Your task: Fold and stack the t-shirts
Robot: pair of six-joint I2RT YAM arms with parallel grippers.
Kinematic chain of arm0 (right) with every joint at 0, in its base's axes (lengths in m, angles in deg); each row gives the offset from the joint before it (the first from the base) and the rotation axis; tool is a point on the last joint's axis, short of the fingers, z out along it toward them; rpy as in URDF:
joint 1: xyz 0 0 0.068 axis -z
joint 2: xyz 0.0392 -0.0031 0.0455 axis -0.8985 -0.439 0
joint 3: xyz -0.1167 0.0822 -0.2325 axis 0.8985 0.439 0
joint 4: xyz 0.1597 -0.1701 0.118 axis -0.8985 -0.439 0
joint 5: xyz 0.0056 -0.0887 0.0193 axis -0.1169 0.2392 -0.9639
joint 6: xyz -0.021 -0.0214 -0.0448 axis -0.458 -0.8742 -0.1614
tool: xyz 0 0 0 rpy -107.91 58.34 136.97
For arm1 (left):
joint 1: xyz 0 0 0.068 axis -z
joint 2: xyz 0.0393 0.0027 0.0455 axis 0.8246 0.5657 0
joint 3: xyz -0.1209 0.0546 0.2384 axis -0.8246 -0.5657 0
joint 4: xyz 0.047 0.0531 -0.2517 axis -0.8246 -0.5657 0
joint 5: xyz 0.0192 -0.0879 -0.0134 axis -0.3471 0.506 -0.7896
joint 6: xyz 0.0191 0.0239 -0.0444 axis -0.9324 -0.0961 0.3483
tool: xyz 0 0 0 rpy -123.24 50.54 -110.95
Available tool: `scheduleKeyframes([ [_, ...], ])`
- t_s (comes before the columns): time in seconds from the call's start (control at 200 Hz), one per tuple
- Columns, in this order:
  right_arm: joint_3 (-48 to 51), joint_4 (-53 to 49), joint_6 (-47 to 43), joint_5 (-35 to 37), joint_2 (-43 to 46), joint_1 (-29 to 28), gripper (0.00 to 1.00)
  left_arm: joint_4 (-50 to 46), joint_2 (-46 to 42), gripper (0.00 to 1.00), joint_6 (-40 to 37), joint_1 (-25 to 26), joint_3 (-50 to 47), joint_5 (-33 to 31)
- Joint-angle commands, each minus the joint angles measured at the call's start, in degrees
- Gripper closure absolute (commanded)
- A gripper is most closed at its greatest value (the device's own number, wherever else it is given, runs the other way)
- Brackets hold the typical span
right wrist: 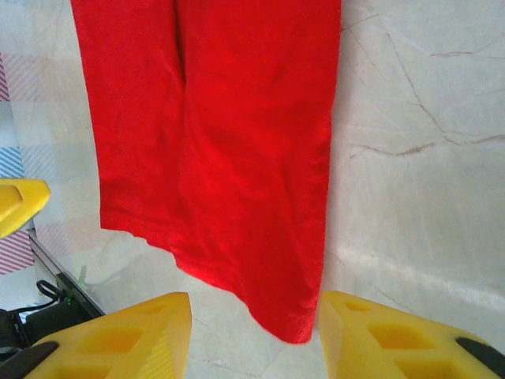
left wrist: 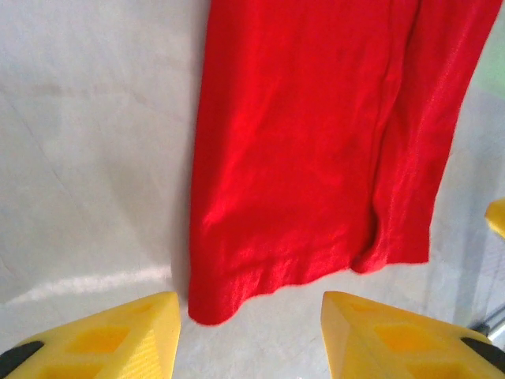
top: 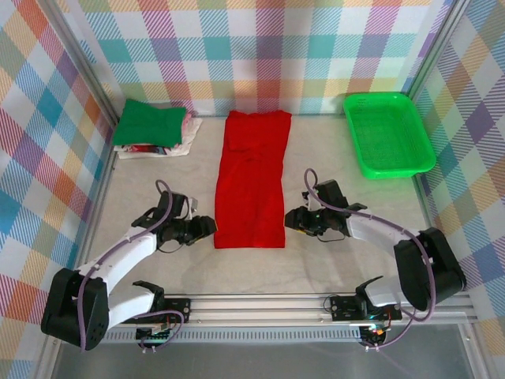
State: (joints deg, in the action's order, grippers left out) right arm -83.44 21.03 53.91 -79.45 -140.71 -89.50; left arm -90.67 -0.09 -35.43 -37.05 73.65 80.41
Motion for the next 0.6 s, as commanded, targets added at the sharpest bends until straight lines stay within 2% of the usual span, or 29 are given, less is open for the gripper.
scheduleKeyframes([
  [0.0,0.6,4.2,1.3,-1.5,-1.4,-0.6,0.54,-0.1,-0.1,0.49,2.5,2.3,-2.8,1.7],
  [0.13,0.6,5.2,1.3,-1.7,-2.4,-0.8,0.54,0.0,1.5,0.50,2.5,4.2,-2.9,0.4],
  [0.35,0.6,6.2,0.7,-1.9,-4.6,-0.9,0.54,3.3,5.1,0.55,2.5,4.3,-2.4,0.5],
  [0.595,0.4,6.4,-0.3,-1.4,-5.6,-0.9,0.54,6.8,8.7,0.57,3.0,4.9,-1.0,0.7],
])
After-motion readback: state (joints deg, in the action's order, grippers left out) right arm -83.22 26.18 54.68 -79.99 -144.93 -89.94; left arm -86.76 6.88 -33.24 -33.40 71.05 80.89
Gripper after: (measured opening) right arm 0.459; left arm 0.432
